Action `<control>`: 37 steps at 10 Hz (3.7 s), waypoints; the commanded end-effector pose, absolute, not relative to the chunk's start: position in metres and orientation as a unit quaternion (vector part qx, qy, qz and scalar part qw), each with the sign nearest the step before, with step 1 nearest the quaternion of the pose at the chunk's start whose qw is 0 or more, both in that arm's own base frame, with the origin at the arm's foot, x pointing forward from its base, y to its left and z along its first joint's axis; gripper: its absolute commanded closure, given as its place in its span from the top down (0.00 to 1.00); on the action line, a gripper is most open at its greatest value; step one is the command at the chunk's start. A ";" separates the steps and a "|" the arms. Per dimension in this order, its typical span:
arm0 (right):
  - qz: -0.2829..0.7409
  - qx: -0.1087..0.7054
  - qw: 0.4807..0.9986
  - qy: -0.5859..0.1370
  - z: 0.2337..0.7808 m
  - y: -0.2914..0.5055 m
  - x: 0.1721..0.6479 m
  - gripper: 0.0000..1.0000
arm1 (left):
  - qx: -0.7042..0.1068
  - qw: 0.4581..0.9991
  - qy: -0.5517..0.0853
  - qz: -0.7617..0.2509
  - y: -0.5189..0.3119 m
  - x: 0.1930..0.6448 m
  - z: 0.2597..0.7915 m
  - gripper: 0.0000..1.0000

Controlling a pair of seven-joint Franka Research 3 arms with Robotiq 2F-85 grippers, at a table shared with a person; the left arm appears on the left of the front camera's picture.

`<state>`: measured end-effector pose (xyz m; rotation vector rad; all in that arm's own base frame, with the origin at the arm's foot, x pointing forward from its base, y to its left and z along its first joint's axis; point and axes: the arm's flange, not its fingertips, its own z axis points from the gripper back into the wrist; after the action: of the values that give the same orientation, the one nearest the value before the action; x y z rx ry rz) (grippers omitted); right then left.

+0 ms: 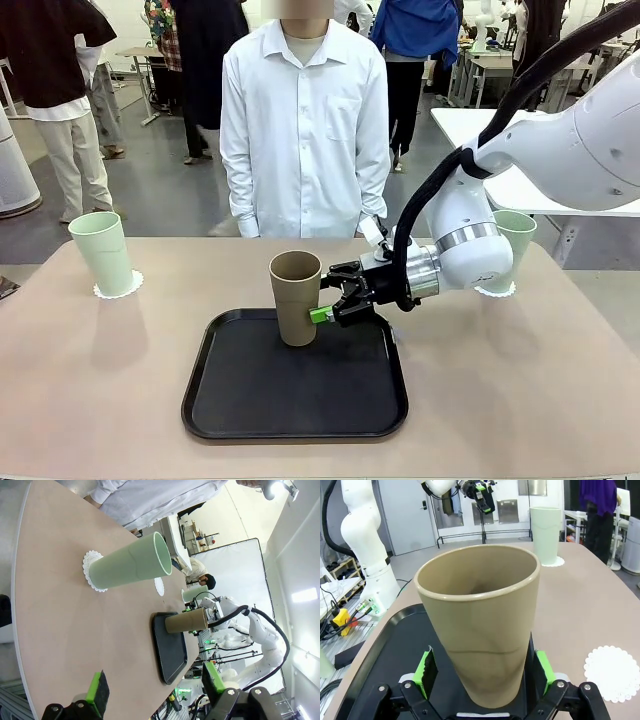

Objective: Place coasters on the table and set cups on them.
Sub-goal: Take one Reusable plastic cup from the Flat Tray and place it on a coaster set by the human.

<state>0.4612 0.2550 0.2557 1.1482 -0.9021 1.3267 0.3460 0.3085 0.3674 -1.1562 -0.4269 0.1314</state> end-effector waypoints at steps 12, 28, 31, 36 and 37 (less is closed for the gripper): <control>0.602 0.496 0.510 -0.363 0.225 0.303 0.473 0.41 | -0.541 0.814 -0.202 0.061 0.308 0.344 0.369 1.00; 0.548 0.473 0.536 -0.435 0.427 0.276 0.434 0.81 | -0.541 0.814 -0.202 0.061 0.308 0.344 0.369 1.00; 0.510 0.495 0.559 -0.429 0.389 0.270 0.537 0.81 | -0.541 0.814 -0.202 0.061 0.308 0.344 0.369 1.00; 0.518 0.510 0.562 -0.395 0.340 0.302 0.612 0.81 | -0.541 0.814 -0.202 0.061 0.308 0.344 0.369 1.00; 0.521 0.509 0.562 -0.392 0.335 0.306 0.619 0.81 | -0.541 0.814 -0.202 0.061 0.308 0.344 0.369 1.00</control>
<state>0.6049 0.3003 0.3321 1.1834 -0.9564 1.2114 0.3460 0.3085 0.3675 -1.1562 -0.4271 0.1314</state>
